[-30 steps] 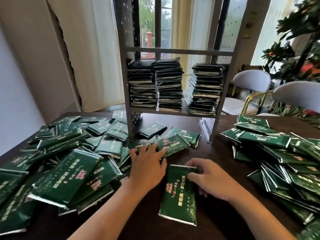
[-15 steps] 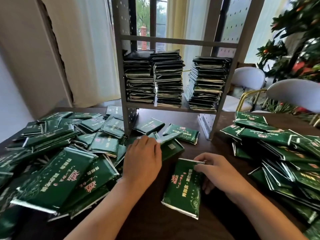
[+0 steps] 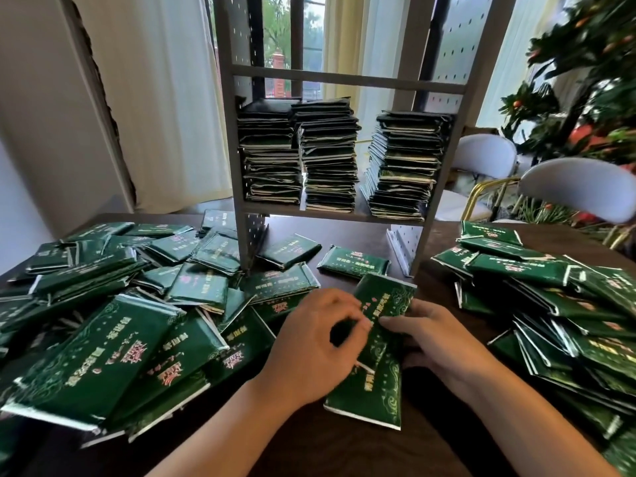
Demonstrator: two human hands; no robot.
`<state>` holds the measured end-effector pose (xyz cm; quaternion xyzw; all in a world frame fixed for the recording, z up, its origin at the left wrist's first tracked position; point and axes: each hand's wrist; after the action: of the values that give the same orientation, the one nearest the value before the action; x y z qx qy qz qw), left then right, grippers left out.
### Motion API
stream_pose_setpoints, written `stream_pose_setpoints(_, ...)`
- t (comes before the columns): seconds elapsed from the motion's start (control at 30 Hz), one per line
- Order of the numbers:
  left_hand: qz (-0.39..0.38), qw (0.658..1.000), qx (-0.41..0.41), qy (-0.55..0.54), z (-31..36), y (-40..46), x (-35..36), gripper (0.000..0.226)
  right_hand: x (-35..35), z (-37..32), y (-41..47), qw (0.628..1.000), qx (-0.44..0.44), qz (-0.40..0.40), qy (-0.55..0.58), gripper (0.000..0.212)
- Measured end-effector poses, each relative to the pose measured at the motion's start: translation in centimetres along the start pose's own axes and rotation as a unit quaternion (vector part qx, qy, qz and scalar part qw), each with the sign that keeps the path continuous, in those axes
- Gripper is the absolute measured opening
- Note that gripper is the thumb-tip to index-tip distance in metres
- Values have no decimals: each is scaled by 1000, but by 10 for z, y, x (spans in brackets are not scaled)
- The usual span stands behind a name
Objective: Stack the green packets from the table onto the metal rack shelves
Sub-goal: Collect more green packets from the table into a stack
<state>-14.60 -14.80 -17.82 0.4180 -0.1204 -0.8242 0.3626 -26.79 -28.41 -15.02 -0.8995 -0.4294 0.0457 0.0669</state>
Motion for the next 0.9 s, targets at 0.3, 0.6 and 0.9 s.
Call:
stream_pose_setpoints(0.3,-22,933,-272,-236,0,14,-21,27,-3,-2,0,996,-49,-52,50,27)
stream_pose_setpoints(0.6,191,864,-287,-367,-4,24,-33,21,-9,4,8,1000,-16,14,-2,34)
stream_pose_setpoints(0.9,25,882,-306,-358,8,15,-24,16,-9,1,11,991,35,-9,126,45)
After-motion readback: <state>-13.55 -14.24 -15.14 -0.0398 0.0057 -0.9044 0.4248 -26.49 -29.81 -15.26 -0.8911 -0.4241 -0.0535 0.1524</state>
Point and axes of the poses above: each hand's wrist, its own y-axis towards the middle knuckle, its own x-axis out of the palm, z = x × y, and after that the axes turned 4 degrees about -x, right-handed
